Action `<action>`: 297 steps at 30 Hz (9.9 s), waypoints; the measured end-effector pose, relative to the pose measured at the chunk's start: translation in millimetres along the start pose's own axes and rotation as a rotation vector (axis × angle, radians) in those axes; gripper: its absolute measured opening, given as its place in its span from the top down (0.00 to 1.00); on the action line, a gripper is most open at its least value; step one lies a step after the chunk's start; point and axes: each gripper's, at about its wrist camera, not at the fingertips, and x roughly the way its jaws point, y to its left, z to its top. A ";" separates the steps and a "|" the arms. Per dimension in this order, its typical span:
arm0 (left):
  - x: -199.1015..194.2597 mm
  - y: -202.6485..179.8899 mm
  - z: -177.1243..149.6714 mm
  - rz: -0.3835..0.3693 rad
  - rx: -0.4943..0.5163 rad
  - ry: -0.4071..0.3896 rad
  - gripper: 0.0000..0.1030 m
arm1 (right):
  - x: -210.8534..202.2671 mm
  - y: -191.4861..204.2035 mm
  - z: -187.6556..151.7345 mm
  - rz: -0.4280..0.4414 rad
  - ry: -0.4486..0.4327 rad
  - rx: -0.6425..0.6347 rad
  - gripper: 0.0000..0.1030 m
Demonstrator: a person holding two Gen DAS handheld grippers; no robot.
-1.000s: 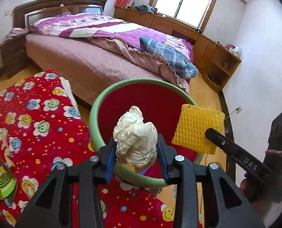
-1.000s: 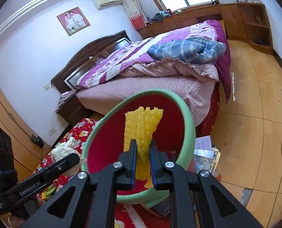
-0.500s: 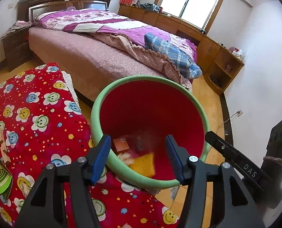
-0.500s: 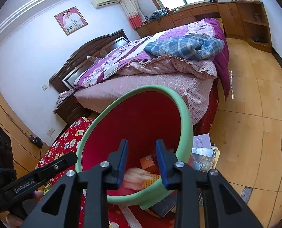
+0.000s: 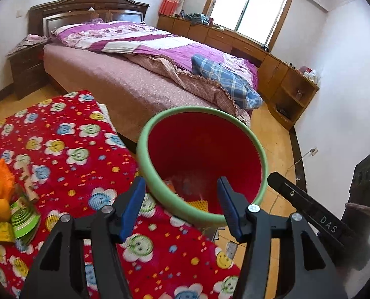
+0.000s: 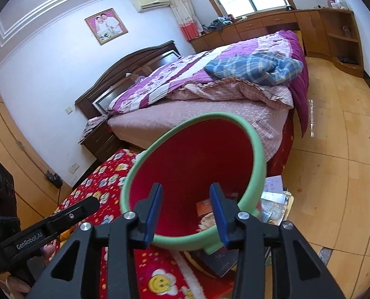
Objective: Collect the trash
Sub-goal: 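Move both open tools back over the white medicine box on the quilt, then close the left tool on the white medicine box and lift it, then grasp the green mosquito-coil box with the right tool while the left tool holds the medicine box, then carry the medicine box in the left tool and coil box in the right tool over the bucket, then open the left tool and the right tool to drop both boxes into the bucket, then move both open tools back over the small yellow box on the quilt, then lower the left tool and close it on the small yellow box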
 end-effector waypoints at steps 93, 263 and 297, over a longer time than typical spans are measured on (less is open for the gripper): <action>-157.6 279.1 -84.2 0.452 -0.450 -0.142 0.51 | 67.3 207.4 -78.5 0.227 0.284 -0.324 0.44; -68.8 160.1 -52.8 0.368 -0.261 -0.009 0.40 | 24.7 59.3 -30.7 0.070 0.164 -0.077 0.31; -66.7 191.2 -71.9 0.410 -0.327 0.000 0.60 | 37.5 81.6 -47.5 0.088 0.214 -0.112 0.31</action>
